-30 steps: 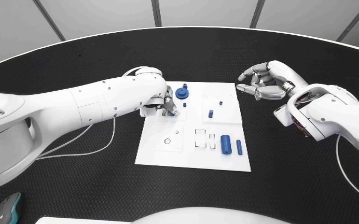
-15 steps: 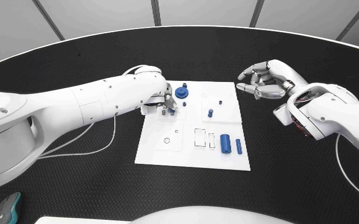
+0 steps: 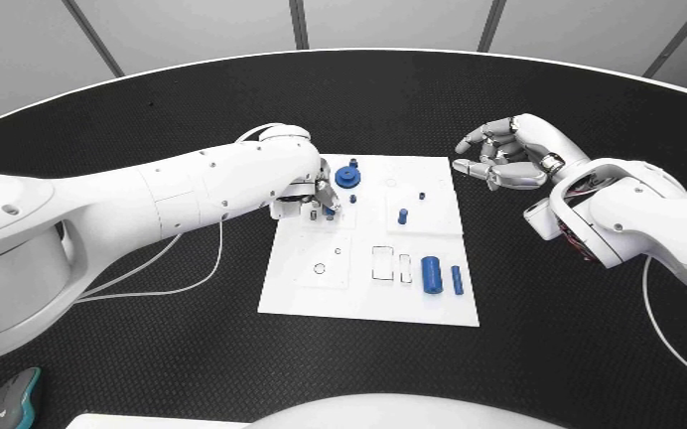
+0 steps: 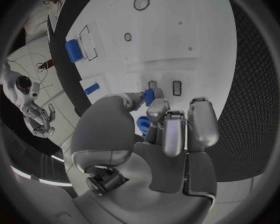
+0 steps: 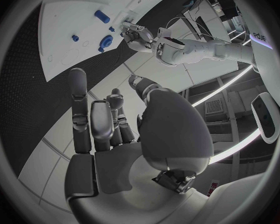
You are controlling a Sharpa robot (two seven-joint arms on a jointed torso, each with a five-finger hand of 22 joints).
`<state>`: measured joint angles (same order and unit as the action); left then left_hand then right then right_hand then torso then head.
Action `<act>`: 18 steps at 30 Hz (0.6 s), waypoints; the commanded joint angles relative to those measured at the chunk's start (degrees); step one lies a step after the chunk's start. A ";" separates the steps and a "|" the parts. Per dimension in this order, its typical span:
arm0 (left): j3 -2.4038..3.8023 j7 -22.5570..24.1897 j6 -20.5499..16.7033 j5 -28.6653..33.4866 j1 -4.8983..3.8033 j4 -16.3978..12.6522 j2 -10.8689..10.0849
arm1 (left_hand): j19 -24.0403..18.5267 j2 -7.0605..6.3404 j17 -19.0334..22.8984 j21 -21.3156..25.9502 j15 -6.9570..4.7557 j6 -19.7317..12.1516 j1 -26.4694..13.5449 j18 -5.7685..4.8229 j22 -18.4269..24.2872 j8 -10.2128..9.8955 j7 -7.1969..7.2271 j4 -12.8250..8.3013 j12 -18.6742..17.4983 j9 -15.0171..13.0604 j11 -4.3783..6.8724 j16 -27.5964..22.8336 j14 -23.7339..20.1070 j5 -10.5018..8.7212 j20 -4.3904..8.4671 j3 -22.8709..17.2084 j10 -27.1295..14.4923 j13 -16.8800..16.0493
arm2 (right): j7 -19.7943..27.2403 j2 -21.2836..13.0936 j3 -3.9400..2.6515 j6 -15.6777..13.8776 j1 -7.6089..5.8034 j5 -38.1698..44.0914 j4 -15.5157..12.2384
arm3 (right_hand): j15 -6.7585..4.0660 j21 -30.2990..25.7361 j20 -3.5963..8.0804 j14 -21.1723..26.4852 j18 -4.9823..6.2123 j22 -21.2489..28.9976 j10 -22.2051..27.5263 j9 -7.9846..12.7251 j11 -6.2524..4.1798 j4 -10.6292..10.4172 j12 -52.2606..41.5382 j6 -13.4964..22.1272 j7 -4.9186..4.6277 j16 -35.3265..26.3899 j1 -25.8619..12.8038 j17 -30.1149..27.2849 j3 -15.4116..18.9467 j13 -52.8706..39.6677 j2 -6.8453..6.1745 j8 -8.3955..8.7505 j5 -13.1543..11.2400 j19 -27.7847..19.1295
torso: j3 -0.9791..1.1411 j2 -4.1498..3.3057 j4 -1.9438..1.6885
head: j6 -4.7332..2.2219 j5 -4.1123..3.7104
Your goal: Assemble the parts on the task board
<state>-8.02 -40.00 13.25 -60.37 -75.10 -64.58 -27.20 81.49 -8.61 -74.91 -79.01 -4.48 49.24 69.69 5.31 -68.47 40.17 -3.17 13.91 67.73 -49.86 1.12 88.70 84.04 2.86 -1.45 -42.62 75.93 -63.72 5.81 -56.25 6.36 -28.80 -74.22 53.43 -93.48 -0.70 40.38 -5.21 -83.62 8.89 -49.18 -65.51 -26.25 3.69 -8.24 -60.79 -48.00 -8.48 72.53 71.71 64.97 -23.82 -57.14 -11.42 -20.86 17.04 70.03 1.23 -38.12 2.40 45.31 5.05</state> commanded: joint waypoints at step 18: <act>0.00 -1.27 -2.75 0.02 0.00 -1.16 -1.21 | 0.37 0.36 -13.40 -0.19 -0.12 -1.31 0.15 -1.13 0.09 -0.45 0.06 -4.81 -0.79 0.04 0.02 0.24 5.47 -0.11 0.07 -4.61 -0.58 1.07 | 0.01 0.04 0.00 0.16 0.00 0.00 0.13 | -0.15 -0.30 0.08 -0.16 0.61 0.01 0.19 -0.10 -0.13 -0.39 0.23 0.50 -0.02 -0.15 0.27 -0.01 0.04 0.10 -0.09 -0.41 0.40 0.36 | -0.01 0.02 -0.02 | -0.25 -0.02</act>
<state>-8.02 -40.00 10.44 -60.36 -75.10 -65.66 -28.34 81.48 -8.60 -74.90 -79.01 -4.48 48.71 69.70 5.31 -68.46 39.89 -3.66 13.91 66.72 -49.74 1.13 88.70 84.04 2.60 -1.44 -42.62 75.31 -62.53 5.83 -56.21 6.36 -28.65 -74.22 53.43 -93.35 -0.71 40.38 -5.21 -83.62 8.90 -49.19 -65.51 -26.29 3.69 -8.24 -60.79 -48.00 -8.48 72.53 71.71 64.97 -23.81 -57.09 -11.42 -21.07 17.25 70.03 1.21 -38.06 2.38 45.07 5.06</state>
